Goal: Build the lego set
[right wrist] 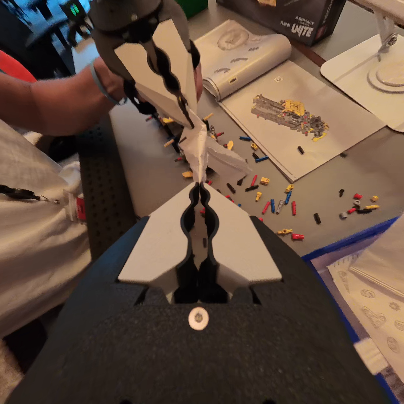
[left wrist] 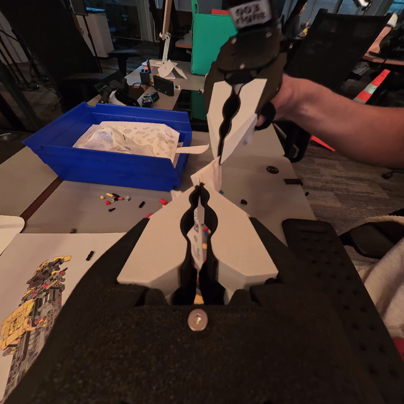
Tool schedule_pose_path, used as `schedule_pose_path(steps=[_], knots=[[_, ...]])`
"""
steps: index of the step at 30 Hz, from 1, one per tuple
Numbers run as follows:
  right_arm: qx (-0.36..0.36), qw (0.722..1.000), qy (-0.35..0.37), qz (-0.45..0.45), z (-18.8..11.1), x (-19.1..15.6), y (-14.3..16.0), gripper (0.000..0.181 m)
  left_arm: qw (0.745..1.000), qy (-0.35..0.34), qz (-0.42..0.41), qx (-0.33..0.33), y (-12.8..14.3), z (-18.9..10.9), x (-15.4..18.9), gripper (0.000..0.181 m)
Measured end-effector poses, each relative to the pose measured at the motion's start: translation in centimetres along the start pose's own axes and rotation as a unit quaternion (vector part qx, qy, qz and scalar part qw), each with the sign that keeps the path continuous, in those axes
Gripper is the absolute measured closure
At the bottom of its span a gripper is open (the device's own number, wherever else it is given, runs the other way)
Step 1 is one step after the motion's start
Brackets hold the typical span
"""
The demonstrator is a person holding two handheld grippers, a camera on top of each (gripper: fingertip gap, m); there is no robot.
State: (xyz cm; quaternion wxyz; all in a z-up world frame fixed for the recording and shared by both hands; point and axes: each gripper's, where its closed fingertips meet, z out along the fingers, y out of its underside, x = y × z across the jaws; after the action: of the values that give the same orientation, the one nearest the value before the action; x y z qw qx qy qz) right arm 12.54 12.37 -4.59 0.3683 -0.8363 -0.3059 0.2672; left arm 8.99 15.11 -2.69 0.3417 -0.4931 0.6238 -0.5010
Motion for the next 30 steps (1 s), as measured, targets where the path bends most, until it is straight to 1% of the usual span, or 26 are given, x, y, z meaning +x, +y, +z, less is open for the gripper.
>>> schedule_pose_path(steps=[2,3,4,5,6,8,9,10,11,12,13,14,16,17,18,19,20,21,23,24,25,26,27,28,29,30], knots=[[0.004,0.999,0.022,-0.027,-0.4,0.1,-0.2,0.181,1.000,-0.004,-0.019,-0.001,0.2,-0.3,-0.2,0.178],[0.000,0.998,0.047,-0.033,-1.2,0.8,-0.1,0.181,0.999,-0.012,-0.032,0.008,0.0,-0.9,-0.5,0.174],[-0.004,0.996,0.086,-0.035,-2.4,2.2,0.1,0.181,0.999,-0.031,-0.040,0.013,0.2,-1.9,-1.1,0.159],[0.002,0.991,0.128,-0.034,-4.0,3.7,0.1,0.181,0.997,-0.054,-0.049,0.012,0.5,-3.2,-1.8,0.151],[0.017,0.982,0.184,-0.031,-6.1,5.6,-0.2,0.181,0.996,-0.074,-0.058,0.010,1.0,-4.7,-2.2,0.148],[0.051,0.949,0.311,-0.017,-11.1,9.7,-1.0,0.181,0.992,-0.107,-0.068,0.007,2.4,-8.0,-2.3,0.148],[0.070,0.932,0.354,0.008,-13.2,11.4,-1.1,0.181,0.990,-0.122,-0.072,0.003,3.3,-9.7,-2.1,0.148],[0.089,0.921,0.376,0.053,-14.7,13.1,-0.9,0.181,0.987,-0.138,-0.077,-0.002,4.2,-11.3,-1.9,0.148],[0.113,0.913,0.374,0.113,-15.6,14.8,-0.5,0.181,0.985,-0.153,-0.082,-0.004,5.1,-12.7,-1.6,0.148],[0.160,0.908,0.352,0.163,-16.1,16.2,-0.6,0.181,0.982,-0.165,-0.089,-0.002,5.8,-14.0,-1.1,0.148],[0.213,0.895,0.334,0.206,-16.7,17.9,-0.6,0.181,0.980,-0.174,-0.097,0.003,6.3,-15.2,-0.5,0.148],[0.218,0.880,0.344,0.243,-16.9,20.2,0.8,0.181,0.978,-0.181,-0.104,0.007,6.9,-16.2,0.1,0.148],[0.151,0.875,0.390,0.243,-15.7,23.9,4.2,0.181,0.973,-0.200,-0.116,0.005,8.0,-17.8,0.9,0.148],[0.114,0.872,0.406,0.250,-14.8,25.2,5.8,0.181,0.970,-0.211,-0.120,0.001,8.6,-18.4,1.2,0.148],[0.078,0.868,0.409,0.269,-13.9,25.9,7.3,0.162,0.967,-0.222,-0.123,-0.004,9.1,-19.0,1.4,0.148],[0.056,0.864,0.409,0.289,-13.4,26.2,8.1,0.135,0.965,-0.232,-0.123,-0.012,9.6,-19.4,1.6,0.148],[0.050,0.858,0.418,0.293,-13.8,26.0,8.1,0.126,0.963,-0.242,-0.120,-0.019,10.0,-19.9,1.7,0.148],[0.059,0.852,0.439,0.280,-14.8,25.4,7.0,0.124,0.960,-0.252,-0.115,-0.028,10.3,-20.3,1.7,0.148],[0.083,0.849,0.473,0.221,-16.3,22.9,3.3,0.125,0.957,-0.267,-0.108,-0.045,10.7,-21.0,1.7,0.149],[0.093,0.858,0.467,0.191,-15.8,21.2,1.1,0.126,0.955,-0.272,-0.105,-0.051,10.9,-21.2,1.7,0.149],[0.105,0.883,0.426,0.168,-13.9,19.1,-1.3,0.125,0.955,-0.274,-0.102,-0.053,10.9,-21.3,1.6,0.149],[0.119,0.916,0.352,0.152,-10.7,16.7,-3.6,0.127,0.955,-0.274,-0.099,-0.052,10.9,-21.3,1.6,0.149],[0.128,0.946,0.259,0.144,-6.7,13.9,-5.6,0.128,0.956,-0.272,-0.097,-0.047,10.8,-21.2,1.6,0.149],[0.127,0.966,0.172,0.143,-2.7,11.4,-6.7,0.128,0.957,-0.268,-0.098,-0.042,10.8,-21.1,1.6,0.149],[0.112,0.976,0.120,0.140,1.0,9.9,-7.0,0.129,0.959,-0.264,-0.100,-0.038,10.8,-20.9,1.5,0.149],[0.091,0.981,0.111,0.133,4.3,9.6,-6.6,0.130,0.960,-0.260,-0.102,-0.033,10.8,-20.7,1.6,0.149]])
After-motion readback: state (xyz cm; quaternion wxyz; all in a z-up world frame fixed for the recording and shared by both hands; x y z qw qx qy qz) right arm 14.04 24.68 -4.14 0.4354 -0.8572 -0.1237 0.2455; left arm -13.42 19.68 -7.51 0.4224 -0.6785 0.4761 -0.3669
